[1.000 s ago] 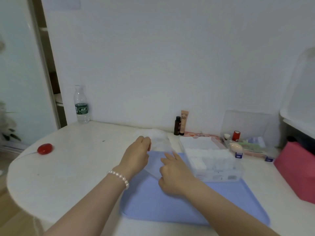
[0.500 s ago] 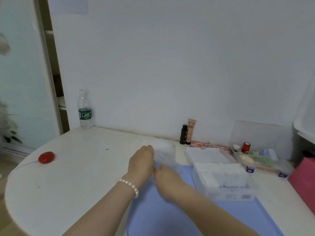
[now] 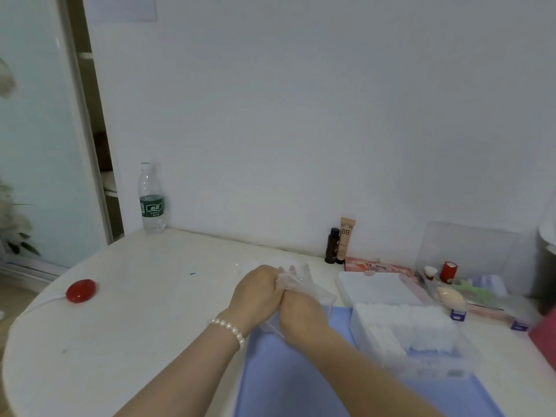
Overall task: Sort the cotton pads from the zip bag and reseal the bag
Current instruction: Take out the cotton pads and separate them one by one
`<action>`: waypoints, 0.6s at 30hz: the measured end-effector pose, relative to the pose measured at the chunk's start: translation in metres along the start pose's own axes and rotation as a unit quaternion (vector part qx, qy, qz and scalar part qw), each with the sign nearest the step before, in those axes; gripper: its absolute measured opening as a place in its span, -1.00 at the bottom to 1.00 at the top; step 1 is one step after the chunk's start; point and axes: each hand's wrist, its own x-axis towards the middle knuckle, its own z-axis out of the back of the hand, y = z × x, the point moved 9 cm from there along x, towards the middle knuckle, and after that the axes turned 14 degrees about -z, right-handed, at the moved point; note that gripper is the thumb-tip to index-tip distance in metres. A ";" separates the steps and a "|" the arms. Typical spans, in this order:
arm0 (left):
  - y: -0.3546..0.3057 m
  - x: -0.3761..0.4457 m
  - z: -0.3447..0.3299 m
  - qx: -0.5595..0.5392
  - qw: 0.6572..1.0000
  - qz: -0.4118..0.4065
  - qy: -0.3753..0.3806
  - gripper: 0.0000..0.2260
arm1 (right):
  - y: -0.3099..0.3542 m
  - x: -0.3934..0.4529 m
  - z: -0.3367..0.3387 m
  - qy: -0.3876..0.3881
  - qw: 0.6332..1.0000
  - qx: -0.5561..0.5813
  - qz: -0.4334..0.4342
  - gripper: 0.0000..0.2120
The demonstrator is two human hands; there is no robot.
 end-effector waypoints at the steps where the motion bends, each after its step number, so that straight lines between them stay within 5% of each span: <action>1: -0.002 0.001 0.001 0.003 1.000 -0.003 -0.002 -0.81 | 0.000 0.004 0.002 -0.004 1.000 -0.002 -0.006 -0.61; 4: -0.005 0.004 0.000 0.020 1.000 -0.009 0.020 -0.78 | 0.010 0.011 0.010 -0.078 0.988 -0.129 0.019 -0.41; 7: 0.006 0.006 -0.003 0.002 0.999 0.017 0.037 -0.73 | 0.023 0.011 0.008 -0.100 0.959 -0.259 0.048 -0.53; 11: 0.015 0.009 0.002 0.000 0.998 0.046 0.043 -0.75 | 0.021 0.026 -0.003 -0.029 0.989 -0.147 -0.002 -0.65; 17: 0.012 0.010 0.002 -0.010 0.998 0.053 0.034 -0.66 | 0.019 0.026 -0.006 -0.012 1.000 -0.028 0.000 -0.67; 18: 0.012 0.009 0.000 -0.016 0.998 0.053 0.037 -0.66 | 0.018 0.025 -0.001 -0.055 0.998 -0.031 0.014 -0.67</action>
